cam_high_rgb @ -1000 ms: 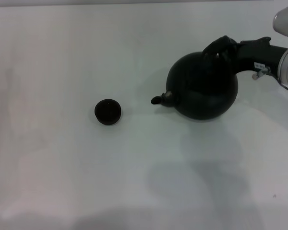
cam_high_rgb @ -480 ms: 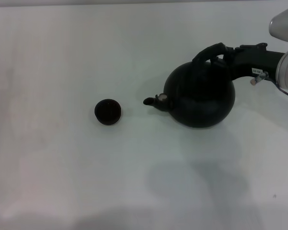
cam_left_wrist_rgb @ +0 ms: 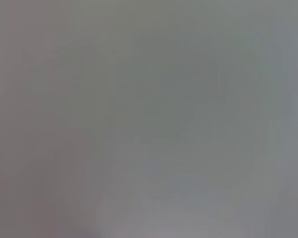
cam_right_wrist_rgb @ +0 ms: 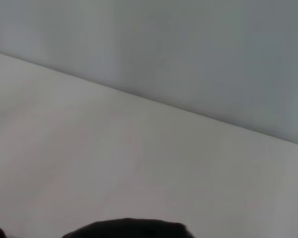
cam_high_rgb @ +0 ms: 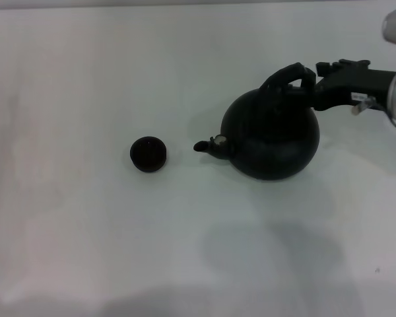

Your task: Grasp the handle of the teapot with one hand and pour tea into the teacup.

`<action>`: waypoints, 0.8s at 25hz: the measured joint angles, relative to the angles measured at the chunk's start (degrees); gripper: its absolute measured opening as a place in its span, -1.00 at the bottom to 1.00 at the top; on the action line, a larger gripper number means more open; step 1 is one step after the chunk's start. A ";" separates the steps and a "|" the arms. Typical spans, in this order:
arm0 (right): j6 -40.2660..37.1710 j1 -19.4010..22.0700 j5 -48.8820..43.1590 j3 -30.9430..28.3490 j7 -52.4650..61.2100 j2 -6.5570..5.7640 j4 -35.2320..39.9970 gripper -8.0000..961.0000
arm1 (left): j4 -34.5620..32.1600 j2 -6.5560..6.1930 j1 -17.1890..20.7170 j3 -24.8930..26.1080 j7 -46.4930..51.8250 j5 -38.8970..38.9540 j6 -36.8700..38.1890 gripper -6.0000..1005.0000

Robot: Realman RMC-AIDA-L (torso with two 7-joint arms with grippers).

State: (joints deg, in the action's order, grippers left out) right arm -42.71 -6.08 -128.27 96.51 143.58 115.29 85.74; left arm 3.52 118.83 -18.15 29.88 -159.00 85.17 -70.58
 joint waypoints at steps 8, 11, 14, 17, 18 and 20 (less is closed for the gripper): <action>-12.00 -0.24 2.94 -8.08 -0.27 -0.16 1.81 0.77 | 0.00 0.00 0.10 0.00 0.00 0.00 -0.06 0.72; -18.61 -0.87 4.19 -12.75 -1.08 -0.30 2.21 0.77 | 0.00 0.00 0.06 0.00 0.00 0.00 -0.08 0.72; -24.13 -1.12 7.26 -18.27 -4.48 -0.29 2.12 0.76 | 0.00 0.00 -0.02 0.00 0.00 -0.01 -0.09 0.72; -27.58 -0.53 13.15 -24.97 -10.01 -0.19 0.78 0.76 | 0.00 0.00 -0.10 0.00 0.00 -0.01 -0.09 0.72; -28.39 -0.24 15.28 -27.34 -11.94 -0.15 -0.03 0.76 | 0.00 0.00 -0.11 0.00 0.00 0.00 -0.09 0.72; -29.14 0.09 18.91 -32.06 -15.85 -0.09 -2.82 0.75 | 0.00 0.00 -0.12 0.06 0.00 -0.01 -0.09 0.72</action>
State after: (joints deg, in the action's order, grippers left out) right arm -71.85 -5.99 -109.37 64.45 127.73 115.20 82.93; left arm 3.52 118.83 -18.27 29.94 -159.00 85.16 -70.68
